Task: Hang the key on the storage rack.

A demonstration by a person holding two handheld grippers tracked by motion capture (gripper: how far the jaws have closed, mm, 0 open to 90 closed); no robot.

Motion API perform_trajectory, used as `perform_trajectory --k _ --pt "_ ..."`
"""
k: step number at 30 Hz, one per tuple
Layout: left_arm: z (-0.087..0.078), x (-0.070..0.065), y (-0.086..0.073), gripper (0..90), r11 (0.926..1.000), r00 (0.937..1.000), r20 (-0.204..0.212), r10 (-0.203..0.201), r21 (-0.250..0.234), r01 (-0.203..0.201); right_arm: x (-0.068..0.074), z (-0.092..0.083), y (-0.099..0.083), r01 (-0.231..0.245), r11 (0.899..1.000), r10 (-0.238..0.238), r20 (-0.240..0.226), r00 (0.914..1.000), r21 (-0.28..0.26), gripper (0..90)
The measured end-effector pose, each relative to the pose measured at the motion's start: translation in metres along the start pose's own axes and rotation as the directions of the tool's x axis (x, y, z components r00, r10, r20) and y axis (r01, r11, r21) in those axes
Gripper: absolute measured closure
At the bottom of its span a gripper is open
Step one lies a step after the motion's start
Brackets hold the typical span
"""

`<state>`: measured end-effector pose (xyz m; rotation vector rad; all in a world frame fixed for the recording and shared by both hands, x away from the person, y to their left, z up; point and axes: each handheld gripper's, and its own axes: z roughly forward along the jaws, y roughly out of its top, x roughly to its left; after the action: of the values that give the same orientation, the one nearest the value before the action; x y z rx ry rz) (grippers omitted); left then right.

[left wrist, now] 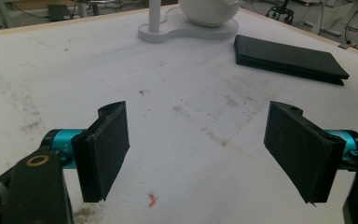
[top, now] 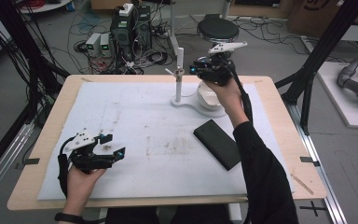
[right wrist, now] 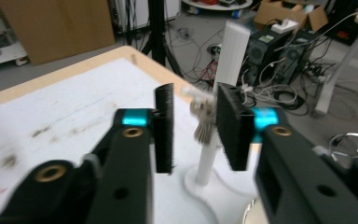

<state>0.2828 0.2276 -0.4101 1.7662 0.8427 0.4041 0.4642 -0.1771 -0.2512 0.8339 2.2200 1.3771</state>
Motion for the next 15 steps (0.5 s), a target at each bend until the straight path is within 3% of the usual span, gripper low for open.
perform_trajectory --k 3,6,10,15 --pt "0.006 -0.001 0.003 22.1 0.9999 0.9999 0.006 0.012 0.007 -0.012 0.002 -0.009 -0.007 0.002 1.0 -0.002 0.003 1.0 0.008 61.9" --pt "0.012 -0.002 0.006 22.1 0.9997 0.9997 0.01 0.022 0.009 -0.022 0.005 -0.033 -0.026 0.014 1.0 -0.014 -0.002 0.9999 -0.008 55.0" --pt "0.016 -0.003 0.008 22.1 0.9994 0.9995 0.006 0.031 0.011 -0.031 0.006 -0.049 -0.041 -0.002 1.0 0.002 -0.008 1.0 -0.016 48.6" --pt "0.018 0.001 0.008 22.1 0.9997 0.9996 -0.014 0.024 -0.005 -0.024 0.007 -0.082 -0.072 -0.036 0.999 0.036 0.0 0.9993 -0.037 42.1"
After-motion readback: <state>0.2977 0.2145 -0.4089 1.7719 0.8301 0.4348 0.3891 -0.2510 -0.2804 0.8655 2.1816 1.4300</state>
